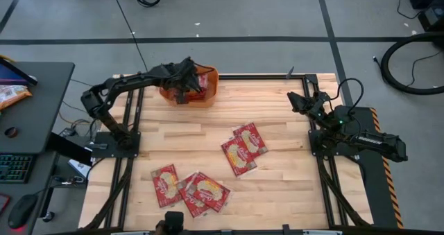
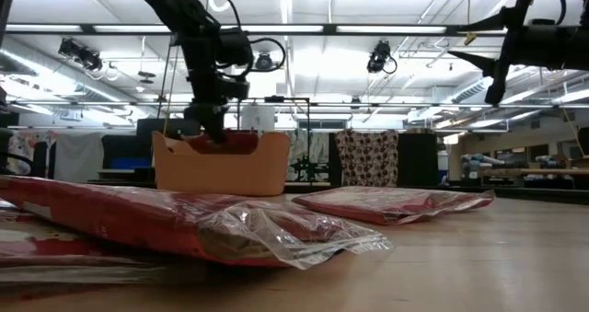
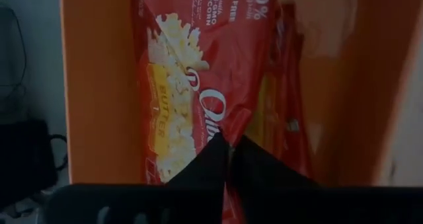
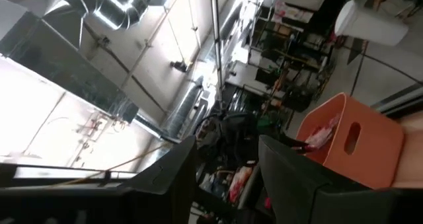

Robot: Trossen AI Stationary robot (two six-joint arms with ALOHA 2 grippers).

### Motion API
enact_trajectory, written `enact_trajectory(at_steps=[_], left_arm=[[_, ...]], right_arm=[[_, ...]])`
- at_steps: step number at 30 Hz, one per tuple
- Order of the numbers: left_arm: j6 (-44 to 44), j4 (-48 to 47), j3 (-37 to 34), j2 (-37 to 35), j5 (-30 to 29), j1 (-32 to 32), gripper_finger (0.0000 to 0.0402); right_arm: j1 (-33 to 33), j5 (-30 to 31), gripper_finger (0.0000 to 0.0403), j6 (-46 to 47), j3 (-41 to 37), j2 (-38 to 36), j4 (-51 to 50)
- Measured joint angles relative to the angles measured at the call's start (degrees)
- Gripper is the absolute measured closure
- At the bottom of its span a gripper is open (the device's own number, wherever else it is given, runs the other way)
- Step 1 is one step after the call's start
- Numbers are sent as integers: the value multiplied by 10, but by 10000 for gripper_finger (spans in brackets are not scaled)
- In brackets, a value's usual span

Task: Sort popcorn bags into baskets
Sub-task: Put the popcorn bag into the orange bin

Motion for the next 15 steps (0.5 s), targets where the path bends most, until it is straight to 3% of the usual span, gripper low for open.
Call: enact_trajectory(at_steps=[9, 15], left_arm=[[-14, 18, 0, 4, 7, -6, 263], [-78, 11, 0, -35, 82, -56, 235]], right_arm=[[0, 10, 235, 1, 0, 0, 1], [0, -9, 235, 9, 0, 0, 0]])
